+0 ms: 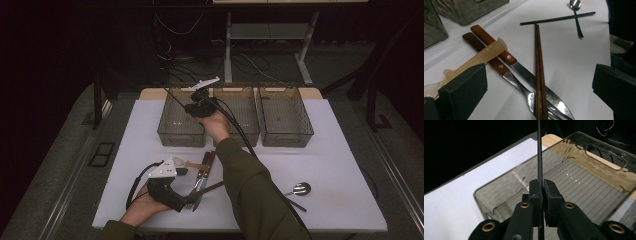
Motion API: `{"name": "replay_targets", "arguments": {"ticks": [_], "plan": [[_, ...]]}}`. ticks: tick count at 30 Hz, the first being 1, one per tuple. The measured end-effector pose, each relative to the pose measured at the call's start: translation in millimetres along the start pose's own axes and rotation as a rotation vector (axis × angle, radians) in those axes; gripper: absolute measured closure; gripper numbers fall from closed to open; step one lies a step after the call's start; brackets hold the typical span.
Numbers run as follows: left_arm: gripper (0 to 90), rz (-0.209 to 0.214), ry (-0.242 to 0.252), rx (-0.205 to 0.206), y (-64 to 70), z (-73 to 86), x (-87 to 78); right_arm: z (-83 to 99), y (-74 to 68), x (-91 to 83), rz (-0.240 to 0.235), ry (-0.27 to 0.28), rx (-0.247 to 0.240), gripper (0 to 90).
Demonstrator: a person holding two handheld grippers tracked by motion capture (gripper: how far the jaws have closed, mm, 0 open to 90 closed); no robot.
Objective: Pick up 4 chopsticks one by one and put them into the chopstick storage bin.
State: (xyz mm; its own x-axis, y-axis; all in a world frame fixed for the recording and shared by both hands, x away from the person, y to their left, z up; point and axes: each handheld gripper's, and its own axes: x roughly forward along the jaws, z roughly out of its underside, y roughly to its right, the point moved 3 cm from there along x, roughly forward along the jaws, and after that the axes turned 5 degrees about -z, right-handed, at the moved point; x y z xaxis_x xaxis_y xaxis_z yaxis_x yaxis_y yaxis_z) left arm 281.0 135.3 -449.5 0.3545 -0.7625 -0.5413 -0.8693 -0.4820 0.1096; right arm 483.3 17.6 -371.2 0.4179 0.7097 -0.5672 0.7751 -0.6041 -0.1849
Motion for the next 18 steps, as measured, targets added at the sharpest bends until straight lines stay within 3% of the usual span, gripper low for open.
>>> {"name": "replay_targets", "arguments": {"ticks": [11, 18], "plan": [[0.0, 0.004, -0.002, -0.006, 1.5, -0.5, -0.7, 4.1, -0.8, 25.5, 0.001, -0.019, 0.016, 85.8], [0.0, 0.008, -0.001, -0.004, 1.8, -0.6, -0.5, 13.3, 2.8, 36.0, 0.018, -0.063, 0.036, 85.8]]}}
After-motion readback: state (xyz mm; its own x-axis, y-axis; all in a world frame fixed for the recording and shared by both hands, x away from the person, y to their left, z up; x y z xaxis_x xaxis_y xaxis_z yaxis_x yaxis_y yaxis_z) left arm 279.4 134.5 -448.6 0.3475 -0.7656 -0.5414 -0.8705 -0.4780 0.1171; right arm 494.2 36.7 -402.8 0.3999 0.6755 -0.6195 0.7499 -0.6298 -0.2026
